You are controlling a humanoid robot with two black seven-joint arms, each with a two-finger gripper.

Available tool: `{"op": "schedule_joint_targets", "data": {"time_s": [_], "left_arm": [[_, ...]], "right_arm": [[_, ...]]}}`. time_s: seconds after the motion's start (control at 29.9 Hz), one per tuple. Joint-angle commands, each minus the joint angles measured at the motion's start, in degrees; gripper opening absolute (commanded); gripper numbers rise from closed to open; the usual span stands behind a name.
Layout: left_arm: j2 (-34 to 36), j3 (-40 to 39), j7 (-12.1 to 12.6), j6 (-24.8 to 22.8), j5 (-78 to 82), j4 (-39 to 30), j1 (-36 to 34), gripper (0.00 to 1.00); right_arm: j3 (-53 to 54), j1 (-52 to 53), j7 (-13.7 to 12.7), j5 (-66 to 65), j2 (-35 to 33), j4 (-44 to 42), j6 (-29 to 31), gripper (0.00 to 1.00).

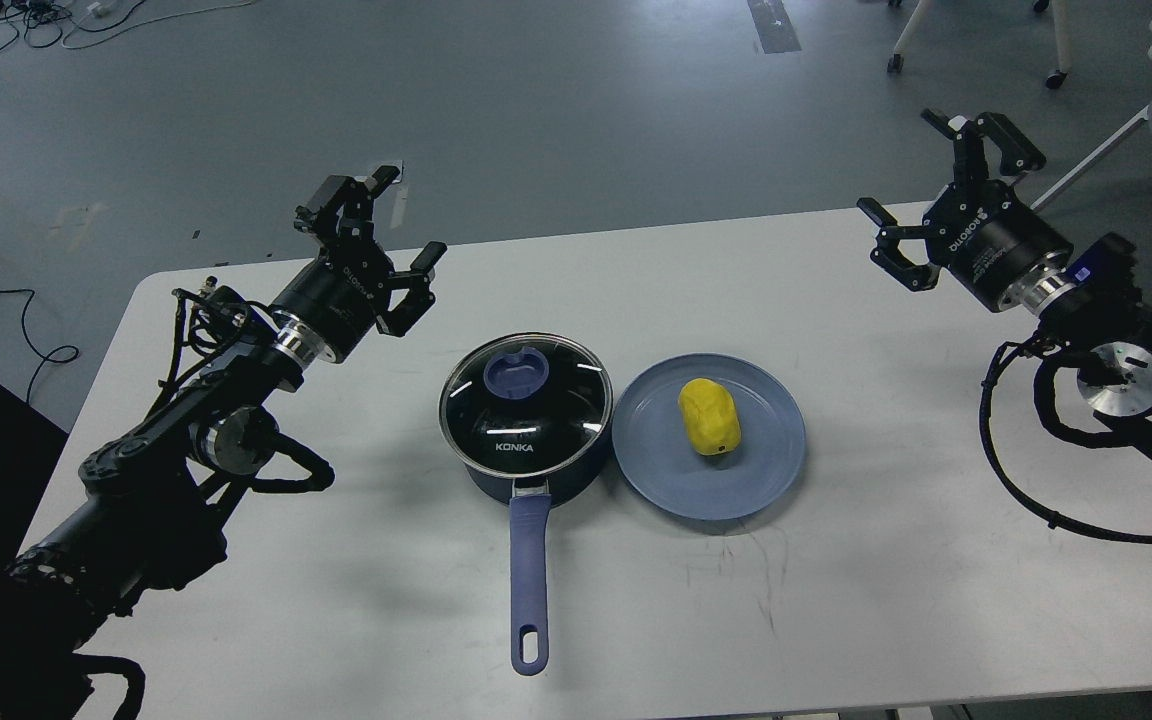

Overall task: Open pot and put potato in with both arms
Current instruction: 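Move the left gripper over the pot and lower it to the lid knob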

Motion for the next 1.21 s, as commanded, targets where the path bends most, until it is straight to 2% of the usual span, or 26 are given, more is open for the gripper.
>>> {"op": "schedule_joint_targets", "data": {"time_s": [0.0, 0.44, 0.54, 0.57, 0.64, 0.74, 0.84, 0.94, 0.97, 1.17], "left_arm": [[-0.1, 0.1, 0.0, 0.0, 0.4, 0.0, 0.1, 0.98], [1.8, 1.5, 0.2, 0.0, 2.3, 0.3, -3.7, 0.98], [1.9, 2.3, -1.3, 0.0, 2.8, -0.1, -4.1, 0.98], [2.3, 2.4, -3.0, 0.0, 3.6, -0.7, -4.5, 0.98], [2.4, 2.6, -3.1, 0.0, 5.8, -0.7, -5.6, 0.98], [3.3, 3.2, -3.1, 0.0, 18.4, -2.3, -8.0, 0.98], [5.6, 3.1, -3.1, 0.0, 27.3, -9.3, -8.6, 0.98], [9.8, 3.2, -3.1, 0.1, 38.4, -20.4, -8.9, 0.98], [11.0, 3.3, -3.1, 1.7, 44.6, -23.9, -9.0, 0.98], [13.1, 3.4, -3.1, 6.6, 73.9, -34.3, -8.8, 0.98]], "right_arm": [[0.0, -0.1, 0.0, 0.0, -0.7, 0.1, 0.0, 1.0], [-0.2, -0.2, 0.1, 0.0, -0.9, 0.2, 0.0, 1.0], [-0.3, -0.2, 0.1, 0.0, -1.5, 0.2, 0.0, 1.0], [-0.4, -0.3, 0.1, 0.0, -1.8, 0.2, 0.0, 1.0], [-0.4, -0.3, 0.1, 0.0, -2.1, 0.2, 0.0, 1.0], [-0.3, -0.3, 0.1, 0.0, -2.7, 0.4, 0.0, 1.0], [-0.2, -0.3, 0.1, 0.0, -3.2, 0.6, 0.0, 1.0], [-0.1, 0.0, 0.1, 0.0, -3.7, 0.6, 0.0, 1.0], [-0.1, 0.1, 0.1, 0.0, -3.8, 0.6, 0.0, 1.0], [-0.1, 0.0, 0.1, 0.0, -3.5, 0.6, 0.0, 1.0]]}}
